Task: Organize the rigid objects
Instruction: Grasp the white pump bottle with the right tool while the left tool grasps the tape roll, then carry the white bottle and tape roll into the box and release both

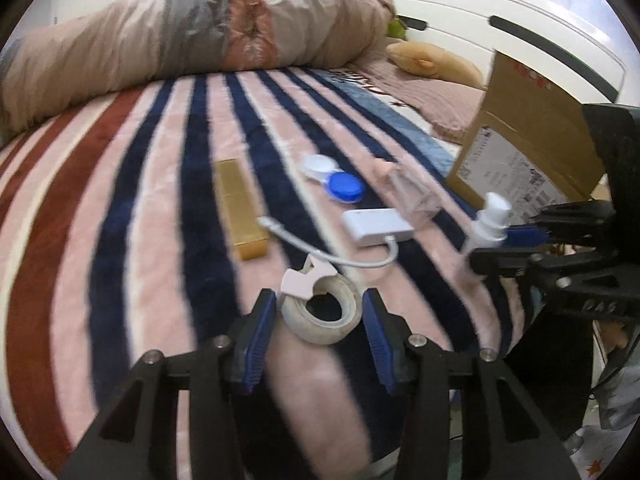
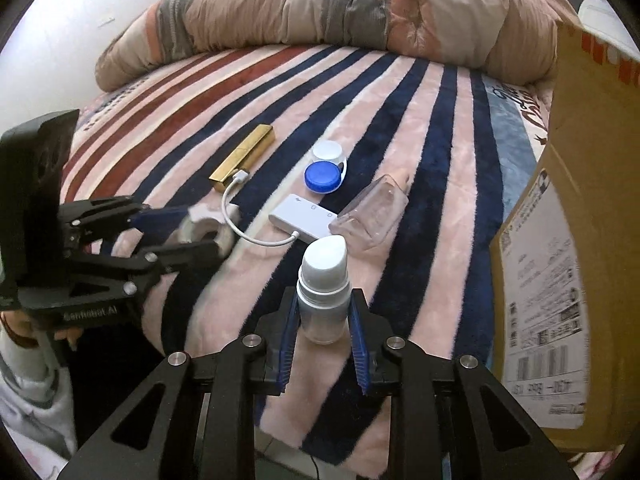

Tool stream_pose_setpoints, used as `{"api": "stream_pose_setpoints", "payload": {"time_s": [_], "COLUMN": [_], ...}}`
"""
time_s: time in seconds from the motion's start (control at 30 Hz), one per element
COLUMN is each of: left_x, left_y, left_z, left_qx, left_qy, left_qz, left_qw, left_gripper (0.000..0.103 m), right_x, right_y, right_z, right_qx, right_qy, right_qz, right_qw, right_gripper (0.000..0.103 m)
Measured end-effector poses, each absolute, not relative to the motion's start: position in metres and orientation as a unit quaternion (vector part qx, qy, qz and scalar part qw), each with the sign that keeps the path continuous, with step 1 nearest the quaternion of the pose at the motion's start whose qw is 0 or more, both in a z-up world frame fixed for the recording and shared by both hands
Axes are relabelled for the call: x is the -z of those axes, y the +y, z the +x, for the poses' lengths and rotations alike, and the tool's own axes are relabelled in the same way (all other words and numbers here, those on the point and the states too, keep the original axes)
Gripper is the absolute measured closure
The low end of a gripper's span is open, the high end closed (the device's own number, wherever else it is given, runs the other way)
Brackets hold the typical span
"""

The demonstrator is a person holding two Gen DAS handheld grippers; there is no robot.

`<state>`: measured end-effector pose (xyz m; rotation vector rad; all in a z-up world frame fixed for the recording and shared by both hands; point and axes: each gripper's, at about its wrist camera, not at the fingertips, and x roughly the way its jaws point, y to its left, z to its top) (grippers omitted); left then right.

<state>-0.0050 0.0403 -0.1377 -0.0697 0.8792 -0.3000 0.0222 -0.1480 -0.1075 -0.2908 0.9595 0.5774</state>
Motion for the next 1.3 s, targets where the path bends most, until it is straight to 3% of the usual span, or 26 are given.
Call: {"api": "stream_pose_setpoints", "payload": {"time_s": [0.23,0.5,0.8,1.07,1.3], "left_x": [0.145,0.151,0.144,0.070,-0.017], "left_y": [0.068,0.057,0.059,0.049,-0.013], "left_z": [0.002,0.003,-0.003,-0.022,-0.029], "left_qx": [0.111,0.097,0.092,0.088,0.140], "left_qy": [0.428,0.417,0.406,0.348,0.284], "left_qz": [-0.065,-0.032,-0.022,-0.015,-0.001], "left_qw": [0.895,0.903,0.909,0.933,0.949], "left_gripper": [0.061,0.058,0.062,0.062,0.062], "right_x": [0.124,0.141,0.131,0.071,-0.005], "right_y": [-0.130,-0.125,-0.125,-0.134,-0.185], "right_z": [0.031,0.047,0.031,-0.007,-0.041], "right_qx": [-0.291,-0.301,-0.306,-0.340,-0.326], "right_qy": [0.472,0.443,0.412,0.342,0.254], "right_qz": [-0.146,-0.105,-0.103,-0.100,-0.106], "right_qw": [0.819,0.838,0.852,0.870,0.904], "right_gripper": [0.083,0.083,0.083,0.083,0.083]}}
